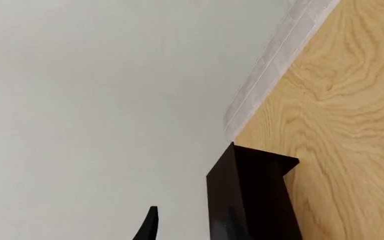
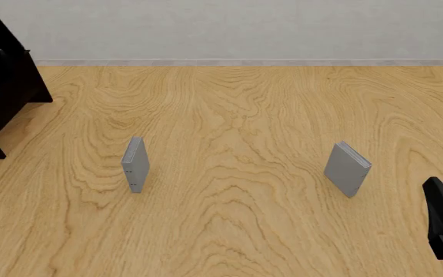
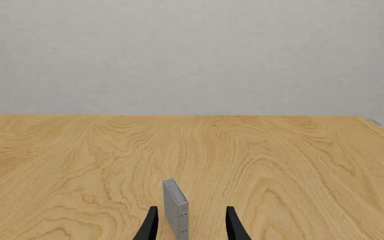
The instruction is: Pick up the book in the middle and place it on the cabinet shelf.
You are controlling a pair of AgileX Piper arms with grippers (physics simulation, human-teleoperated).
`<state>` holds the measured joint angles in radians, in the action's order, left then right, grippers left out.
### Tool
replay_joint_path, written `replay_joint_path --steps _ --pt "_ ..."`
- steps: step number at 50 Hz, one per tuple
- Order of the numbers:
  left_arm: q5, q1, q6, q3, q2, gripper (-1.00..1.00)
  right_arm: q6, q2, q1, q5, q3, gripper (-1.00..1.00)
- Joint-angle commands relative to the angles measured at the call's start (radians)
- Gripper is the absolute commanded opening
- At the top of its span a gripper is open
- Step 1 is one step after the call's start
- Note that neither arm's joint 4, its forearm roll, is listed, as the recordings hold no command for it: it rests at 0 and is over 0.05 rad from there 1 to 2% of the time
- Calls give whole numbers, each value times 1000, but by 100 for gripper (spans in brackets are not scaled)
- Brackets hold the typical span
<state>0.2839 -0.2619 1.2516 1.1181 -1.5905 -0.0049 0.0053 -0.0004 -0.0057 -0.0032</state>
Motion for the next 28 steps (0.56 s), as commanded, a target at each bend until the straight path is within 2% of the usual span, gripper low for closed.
replay_joint_path --steps 1,5,19,26,28 --pt "-51 73 -28 -21 88 100 0 0 0 0 0 100" --pt "-54 86 -31 -26 104 100 0 0 0 0 0 100" --pt "-107 212 -187 -53 227 100 0 0 0 0 0 100" --pt "-101 251 -238 -84 272 100 0 0 0 0 0 100" --pt "-110 275 -274 -90 295 100 0 0 0 0 0 100"
